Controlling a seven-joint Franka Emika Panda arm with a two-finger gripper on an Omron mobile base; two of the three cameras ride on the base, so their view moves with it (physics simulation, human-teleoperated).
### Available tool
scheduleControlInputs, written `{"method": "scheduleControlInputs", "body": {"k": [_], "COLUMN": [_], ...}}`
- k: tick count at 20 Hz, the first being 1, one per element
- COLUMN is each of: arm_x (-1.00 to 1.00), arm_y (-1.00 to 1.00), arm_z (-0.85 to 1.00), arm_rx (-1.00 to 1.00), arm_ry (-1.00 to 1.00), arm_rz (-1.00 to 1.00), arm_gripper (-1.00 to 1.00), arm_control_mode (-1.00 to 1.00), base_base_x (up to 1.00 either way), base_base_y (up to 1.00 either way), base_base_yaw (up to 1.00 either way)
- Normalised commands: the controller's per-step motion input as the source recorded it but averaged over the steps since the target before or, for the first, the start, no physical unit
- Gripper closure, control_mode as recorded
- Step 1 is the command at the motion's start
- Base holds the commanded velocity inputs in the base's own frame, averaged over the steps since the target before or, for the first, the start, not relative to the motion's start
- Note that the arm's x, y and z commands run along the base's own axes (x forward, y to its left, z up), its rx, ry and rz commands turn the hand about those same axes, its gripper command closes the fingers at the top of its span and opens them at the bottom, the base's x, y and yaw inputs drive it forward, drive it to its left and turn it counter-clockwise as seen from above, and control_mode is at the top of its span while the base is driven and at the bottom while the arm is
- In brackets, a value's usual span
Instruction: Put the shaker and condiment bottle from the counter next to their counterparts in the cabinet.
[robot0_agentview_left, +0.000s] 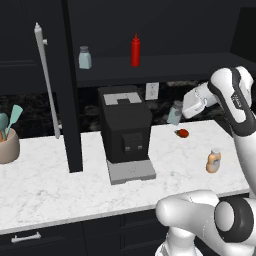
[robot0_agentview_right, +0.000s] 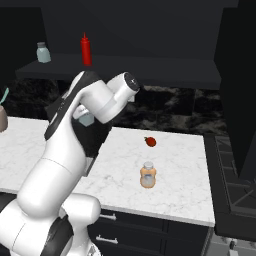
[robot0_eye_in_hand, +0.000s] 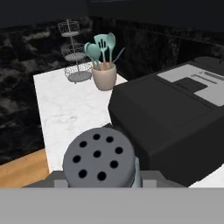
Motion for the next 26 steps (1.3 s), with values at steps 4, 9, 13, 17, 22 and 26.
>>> {"method": "scheduleControlInputs", "body": {"k": [4,9,13,17,22,26], "arm_x": [-0.07,-0.08,-0.15,-0.25,-0.22,-0.18], "arm_y": [0.00,0.00,0.00,0.00,0.09,0.18], "arm_z": [0.36,0.33,0.29,0.25,0.14,0.08], "arm_rx": [0.00,0.00,0.00,0.00,0.00,0.00], "arm_ry": [0.00,0.00,0.00,-0.01,0.00,0.00], "arm_rz": [-0.03,-0.03,-0.02,-0.01,0.00,0.00], "arm_gripper": [1.00,1.00,1.00,1.00,1.00,1.00], "arm_control_mode": [-1.00,-1.00,-1.00,-1.00,-1.00,-1.00], "base_base_x": [0.00,0.00,0.00,0.00,0.00,0.00], "base_base_y": [0.00,0.00,0.00,0.00,0.00,0.00], "base_base_yaw": [0.00,0.00,0.00,0.00,0.00,0.00]}}
